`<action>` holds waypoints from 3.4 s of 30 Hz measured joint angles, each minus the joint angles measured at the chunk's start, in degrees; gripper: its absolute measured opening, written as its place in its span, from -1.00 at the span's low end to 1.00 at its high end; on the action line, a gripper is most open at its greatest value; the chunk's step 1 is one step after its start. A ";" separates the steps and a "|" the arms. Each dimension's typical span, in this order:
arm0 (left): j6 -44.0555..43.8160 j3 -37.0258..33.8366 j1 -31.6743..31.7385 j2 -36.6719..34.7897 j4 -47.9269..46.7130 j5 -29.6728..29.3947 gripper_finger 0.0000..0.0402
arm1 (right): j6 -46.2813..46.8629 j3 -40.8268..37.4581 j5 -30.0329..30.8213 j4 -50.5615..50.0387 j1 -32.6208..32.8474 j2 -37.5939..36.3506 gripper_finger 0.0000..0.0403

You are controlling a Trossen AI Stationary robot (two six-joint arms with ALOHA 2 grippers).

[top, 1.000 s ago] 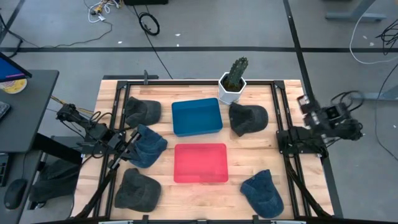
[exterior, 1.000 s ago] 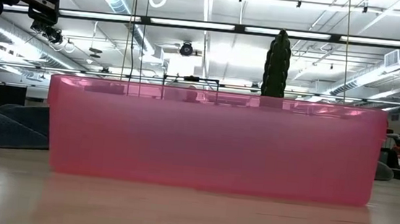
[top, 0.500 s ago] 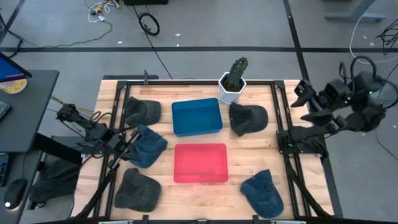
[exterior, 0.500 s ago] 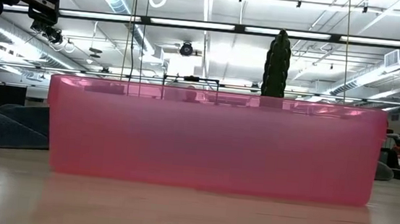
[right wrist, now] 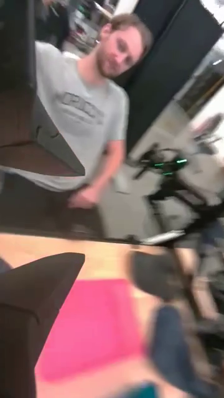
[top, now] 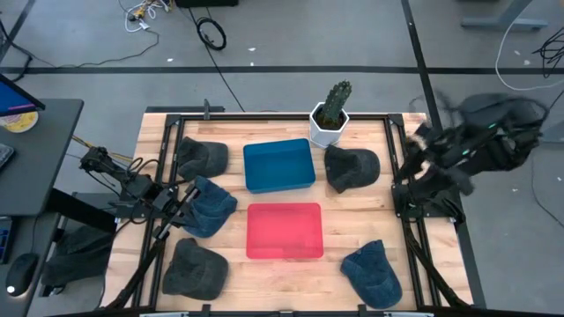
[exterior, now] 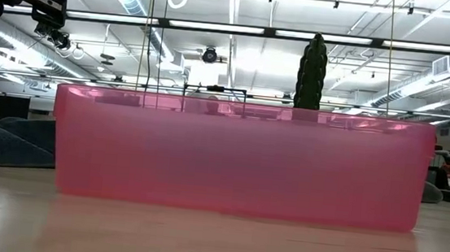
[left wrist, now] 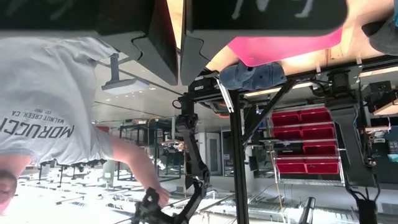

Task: Pick & Place hat
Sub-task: Put the right blue cap into the red bin

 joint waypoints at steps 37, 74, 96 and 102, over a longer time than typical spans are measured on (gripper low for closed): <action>0.02 -0.01 -0.01 0.01 -0.01 0.00 -0.90 | 16.52 0.18 23.15 -14.20 38.14 42.50 0.08; 0.02 -0.02 -0.02 0.00 -0.02 0.00 -0.90 | 11.10 -35.22 12.40 13.23 39.15 40.33 -0.92; 0.00 0.00 0.00 0.00 -0.02 0.00 -0.90 | -29.00 -28.51 37.48 0.36 26.29 30.53 -1.00; 0.00 -0.02 0.00 0.00 -0.02 0.00 -0.90 | -52.54 -23.53 42.65 9.56 20.89 30.49 -1.00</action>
